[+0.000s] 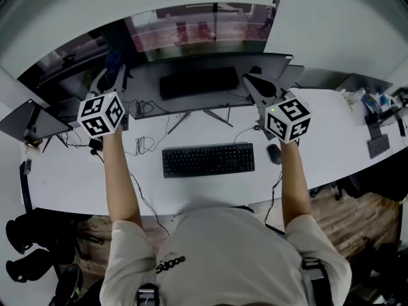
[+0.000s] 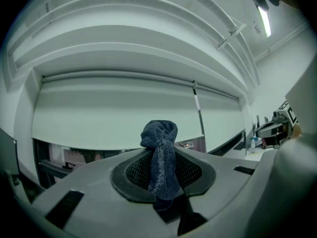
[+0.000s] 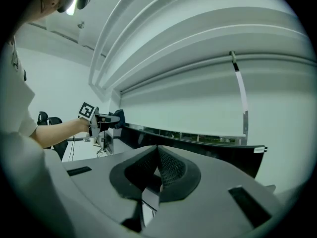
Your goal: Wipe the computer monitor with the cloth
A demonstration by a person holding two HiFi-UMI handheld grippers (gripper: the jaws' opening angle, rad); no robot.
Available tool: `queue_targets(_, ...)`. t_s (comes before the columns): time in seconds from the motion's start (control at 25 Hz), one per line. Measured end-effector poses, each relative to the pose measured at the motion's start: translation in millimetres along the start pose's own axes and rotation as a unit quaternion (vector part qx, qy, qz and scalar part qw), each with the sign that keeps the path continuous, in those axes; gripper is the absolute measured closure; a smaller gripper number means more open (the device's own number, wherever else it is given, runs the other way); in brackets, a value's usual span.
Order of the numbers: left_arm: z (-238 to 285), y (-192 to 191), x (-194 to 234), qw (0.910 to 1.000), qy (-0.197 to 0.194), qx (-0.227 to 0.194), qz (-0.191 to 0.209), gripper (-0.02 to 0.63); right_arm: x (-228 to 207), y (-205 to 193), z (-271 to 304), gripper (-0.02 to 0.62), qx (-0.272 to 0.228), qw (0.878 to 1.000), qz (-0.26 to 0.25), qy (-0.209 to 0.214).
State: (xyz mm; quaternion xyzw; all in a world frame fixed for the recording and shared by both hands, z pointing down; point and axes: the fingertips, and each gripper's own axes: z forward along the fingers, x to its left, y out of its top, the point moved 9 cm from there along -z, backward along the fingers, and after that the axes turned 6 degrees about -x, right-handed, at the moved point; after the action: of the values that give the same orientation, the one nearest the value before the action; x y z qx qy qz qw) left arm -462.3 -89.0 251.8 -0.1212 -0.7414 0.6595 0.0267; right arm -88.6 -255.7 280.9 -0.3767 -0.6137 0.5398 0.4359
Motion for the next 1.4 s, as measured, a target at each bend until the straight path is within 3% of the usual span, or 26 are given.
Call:
queue_targets(0.48, 53.8, 7.2, -126.6, 0.997, -0.069, -0.007, -0.036, 0.5, -68.7, -12.8, -62.6, 0.591, 0.001, 0.997, 0.052, -0.056)
queue_targets(0.76, 82.4, 10.3, -193.3, 0.9928, -0.113, -0.004, -0.041, 0.5, -99.9, -30.1, -85.5, 0.591, 0.027, 0.997, 0.034, -0.062)
queue_targets(1.4, 141.9, 21.3, -332.6, 0.9887, -0.141, -0.003, -0.05, 0.502, -180.1, -43.8, -152.5, 0.591, 0.027, 0.997, 0.032, -0.06)
